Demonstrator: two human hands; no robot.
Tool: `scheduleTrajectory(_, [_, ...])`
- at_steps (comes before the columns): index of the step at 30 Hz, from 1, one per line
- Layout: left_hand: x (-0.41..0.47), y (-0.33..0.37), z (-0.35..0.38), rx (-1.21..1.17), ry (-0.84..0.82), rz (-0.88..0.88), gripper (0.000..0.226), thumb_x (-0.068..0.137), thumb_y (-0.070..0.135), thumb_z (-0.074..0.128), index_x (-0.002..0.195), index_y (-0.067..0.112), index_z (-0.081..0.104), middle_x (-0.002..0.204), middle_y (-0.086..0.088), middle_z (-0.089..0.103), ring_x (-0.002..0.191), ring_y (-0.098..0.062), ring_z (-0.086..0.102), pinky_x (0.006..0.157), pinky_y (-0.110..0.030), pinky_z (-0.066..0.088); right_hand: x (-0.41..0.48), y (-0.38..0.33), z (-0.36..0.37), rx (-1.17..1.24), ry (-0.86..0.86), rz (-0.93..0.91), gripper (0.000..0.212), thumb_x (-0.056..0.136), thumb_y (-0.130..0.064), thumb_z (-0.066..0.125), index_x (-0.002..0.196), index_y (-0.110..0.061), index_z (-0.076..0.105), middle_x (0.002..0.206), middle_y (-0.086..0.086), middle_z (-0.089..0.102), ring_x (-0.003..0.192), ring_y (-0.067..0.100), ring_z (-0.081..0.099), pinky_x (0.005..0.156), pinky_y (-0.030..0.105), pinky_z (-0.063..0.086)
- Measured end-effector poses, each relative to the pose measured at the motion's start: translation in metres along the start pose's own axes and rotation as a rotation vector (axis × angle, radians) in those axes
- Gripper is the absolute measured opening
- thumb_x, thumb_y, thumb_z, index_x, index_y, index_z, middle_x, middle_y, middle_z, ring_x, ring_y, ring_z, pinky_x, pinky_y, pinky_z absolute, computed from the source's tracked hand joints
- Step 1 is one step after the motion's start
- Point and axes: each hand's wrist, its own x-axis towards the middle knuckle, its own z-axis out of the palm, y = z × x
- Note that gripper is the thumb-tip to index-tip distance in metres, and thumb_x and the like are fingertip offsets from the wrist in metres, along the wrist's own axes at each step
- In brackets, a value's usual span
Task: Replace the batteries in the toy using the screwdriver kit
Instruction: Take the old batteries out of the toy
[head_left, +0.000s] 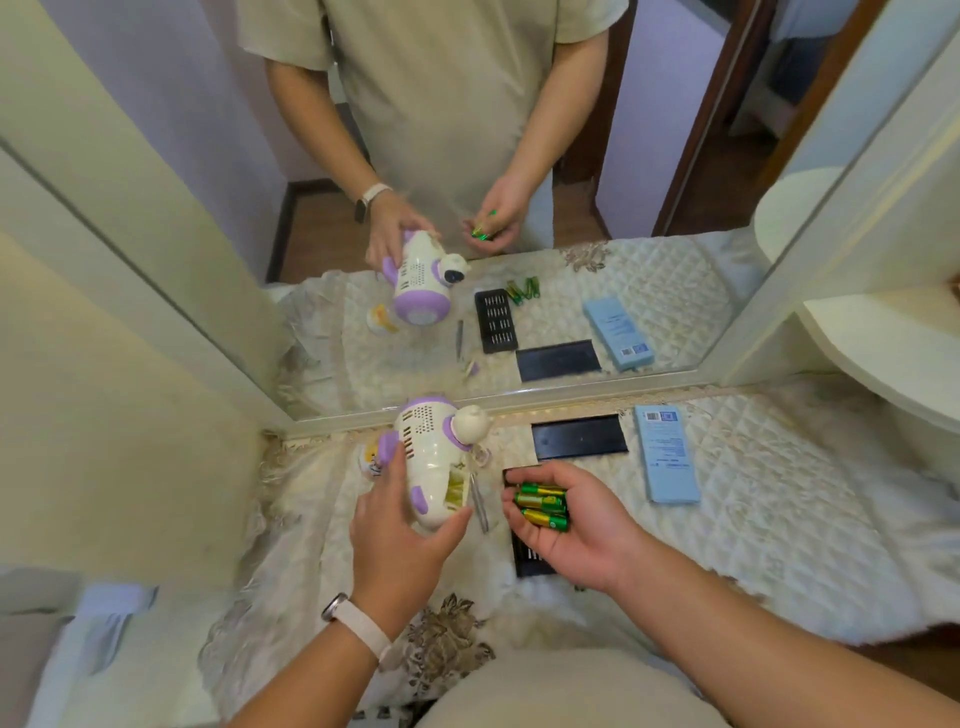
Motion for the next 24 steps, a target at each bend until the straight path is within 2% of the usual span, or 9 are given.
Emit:
scheduleTrajectory(4, [0.006,-0.044,0.002,0.058,-0.054,-0.043,0.104,0.064,0.066,0.071,0.151,0.037,0.022,0.128,0.006,0.062,0.107,-0.024,0.06,0.09,-0.048,0.051,-0.002,0.015,-0.003,0.001,0.069,-0.041,0.017,0.082,-0.006,0.061,0.093,0.006,0.066,0.085,0.02,0.06,0.07,0.024,0.063,0.062,0.028,0.058])
scheduleTrajectory(7, [0.009,-0.066,0.01,0.151,-0.063,-0.061,0.104,0.068,0.057,0.076,0.153,0.026,0.025,0.139,-0.001,0.054,0.116,-0.03,0.052,0.097,-0.047,0.045,-0.005,0.028,-0.007,-0.015,0.106,-0.056,0.019,0.081,-0.006,0.061,0.093,0.006,0.067,0.084,0.021,0.062,0.07,0.025,0.063,0.065,0.028,0.058])
scheduleTrajectory(9, [0.012,-0.074,0.016,0.195,-0.071,-0.062,0.103,0.07,0.054,0.077,0.153,0.023,0.024,0.143,-0.004,0.05,0.116,-0.034,0.05,0.096,-0.045,0.043,-0.006,0.036,-0.011,-0.026,0.121,-0.064,0.022,0.075,-0.007,0.064,0.091,0.007,0.069,0.085,0.021,0.064,0.072,0.026,0.064,0.067,0.03,0.058])
scheduleTrajectory(15, [0.007,-0.082,0.03,0.284,-0.117,-0.084,0.099,0.07,0.063,0.073,0.15,0.028,0.026,0.147,-0.005,0.041,0.121,-0.033,0.046,0.098,-0.047,0.039,-0.012,0.041,-0.022,-0.02,0.154,-0.081,0.032,0.067,-0.009,0.067,0.094,0.008,0.07,0.09,0.023,0.064,0.083,0.028,0.064,0.079,0.035,0.057])
scheduleTrajectory(19, [0.001,-0.079,0.032,0.301,-0.106,-0.112,0.099,0.07,0.062,0.074,0.149,0.026,0.028,0.146,-0.006,0.042,0.124,-0.033,0.046,0.099,-0.048,0.038,-0.01,0.037,-0.031,-0.03,0.152,-0.067,0.033,0.068,-0.011,0.067,0.095,0.008,0.071,0.093,0.023,0.063,0.09,0.028,0.063,0.08,0.036,0.058])
scheduleTrajectory(24, [-0.011,-0.075,0.035,0.31,-0.082,-0.158,0.097,0.073,0.061,0.072,0.151,0.025,0.026,0.147,-0.007,0.042,0.131,-0.033,0.04,0.103,-0.048,0.035,-0.002,0.026,-0.043,-0.096,0.129,0.0,0.032,0.067,-0.011,0.068,0.093,0.006,0.072,0.093,0.024,0.064,0.089,0.03,0.063,0.081,0.037,0.058])
